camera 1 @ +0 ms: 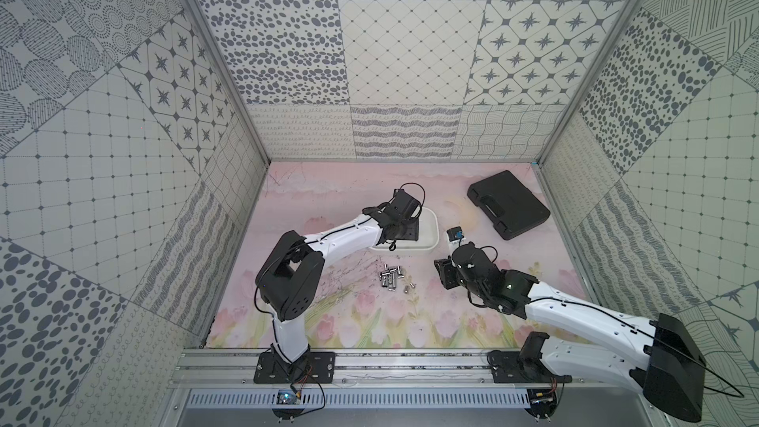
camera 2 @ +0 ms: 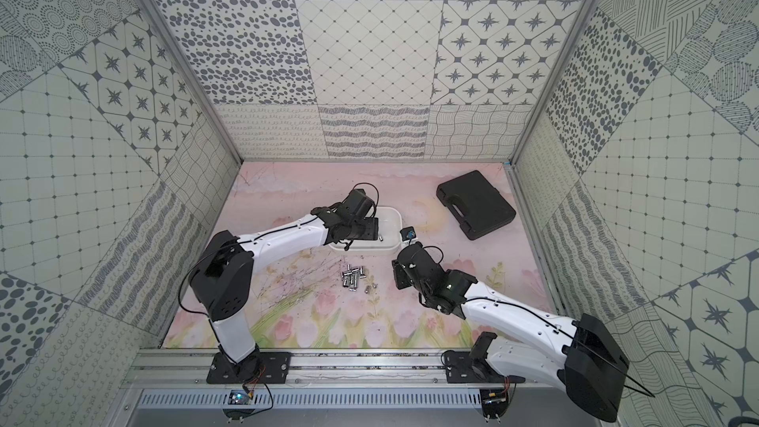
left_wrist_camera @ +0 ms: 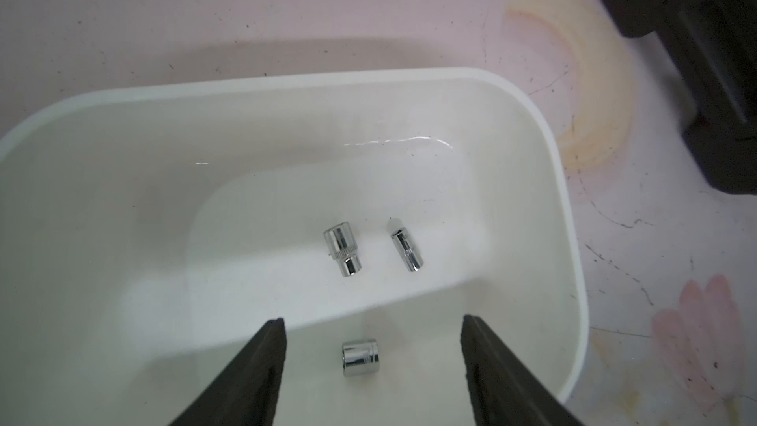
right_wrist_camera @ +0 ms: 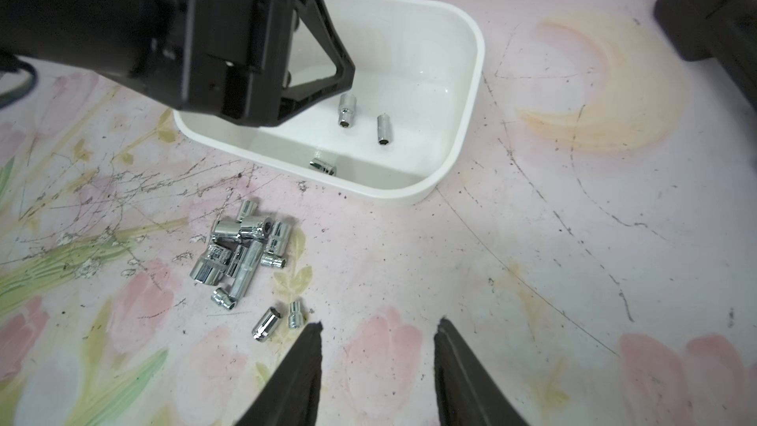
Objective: Put the socket on the desktop into the storage box
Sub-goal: Pick up the socket head from the center of the board.
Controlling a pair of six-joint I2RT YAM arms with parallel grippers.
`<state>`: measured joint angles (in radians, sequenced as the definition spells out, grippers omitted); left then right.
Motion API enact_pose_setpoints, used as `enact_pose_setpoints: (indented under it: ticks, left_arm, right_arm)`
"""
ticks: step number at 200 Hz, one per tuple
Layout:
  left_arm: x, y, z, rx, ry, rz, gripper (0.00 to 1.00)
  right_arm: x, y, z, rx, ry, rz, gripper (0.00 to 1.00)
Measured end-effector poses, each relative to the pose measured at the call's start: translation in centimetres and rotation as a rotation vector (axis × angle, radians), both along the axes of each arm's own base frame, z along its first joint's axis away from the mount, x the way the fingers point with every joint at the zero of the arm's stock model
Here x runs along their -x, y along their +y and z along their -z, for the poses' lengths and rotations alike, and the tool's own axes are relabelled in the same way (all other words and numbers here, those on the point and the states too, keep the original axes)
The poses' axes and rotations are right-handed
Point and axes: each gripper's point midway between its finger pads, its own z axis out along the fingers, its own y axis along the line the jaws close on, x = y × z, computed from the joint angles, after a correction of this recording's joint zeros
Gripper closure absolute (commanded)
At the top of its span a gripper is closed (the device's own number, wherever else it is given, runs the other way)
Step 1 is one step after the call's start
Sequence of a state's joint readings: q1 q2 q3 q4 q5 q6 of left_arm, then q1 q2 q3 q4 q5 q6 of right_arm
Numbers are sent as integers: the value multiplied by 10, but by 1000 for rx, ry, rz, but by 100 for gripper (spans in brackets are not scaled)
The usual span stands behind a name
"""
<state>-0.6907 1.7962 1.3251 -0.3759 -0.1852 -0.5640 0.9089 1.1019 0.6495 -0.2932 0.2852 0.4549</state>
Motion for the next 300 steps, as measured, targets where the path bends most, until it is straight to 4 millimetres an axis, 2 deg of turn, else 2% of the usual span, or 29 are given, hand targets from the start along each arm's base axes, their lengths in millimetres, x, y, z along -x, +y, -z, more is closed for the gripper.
enact_pose_setpoints:
  ticks: [35, 65, 86, 120, 142, 179, 241, 300]
  left_arm:
    - [36, 26, -34, 88, -53, -17, 27]
    - [68, 53, -41, 107, -74, -20, 27]
    - [90, 71, -38, 114, -87, -26, 26]
    - [126, 97, -22, 138, -90, -31, 24]
    - [143, 112, -12, 150, -100, -34, 22]
    - [150, 121, -16, 175, -144, -41, 22]
    - [150, 121, -2, 157, -108, -59, 22]
    - [150, 121, 3, 160, -95, -72, 22]
  right_arm:
    - [16, 36, 20, 67, 62, -148, 58]
    - [31, 57, 43, 142, 100, -240, 61]
    - [33, 56, 57, 183, 121, -251, 61]
    - [34, 57, 86, 253, 177, -263, 61]
    - [34, 57, 96, 279, 193, -266, 61]
    - [33, 56, 98, 290, 192, -266, 60]
    - [29, 67, 107, 305, 212, -275, 63]
    - [27, 66, 112, 314, 225, -270, 67]
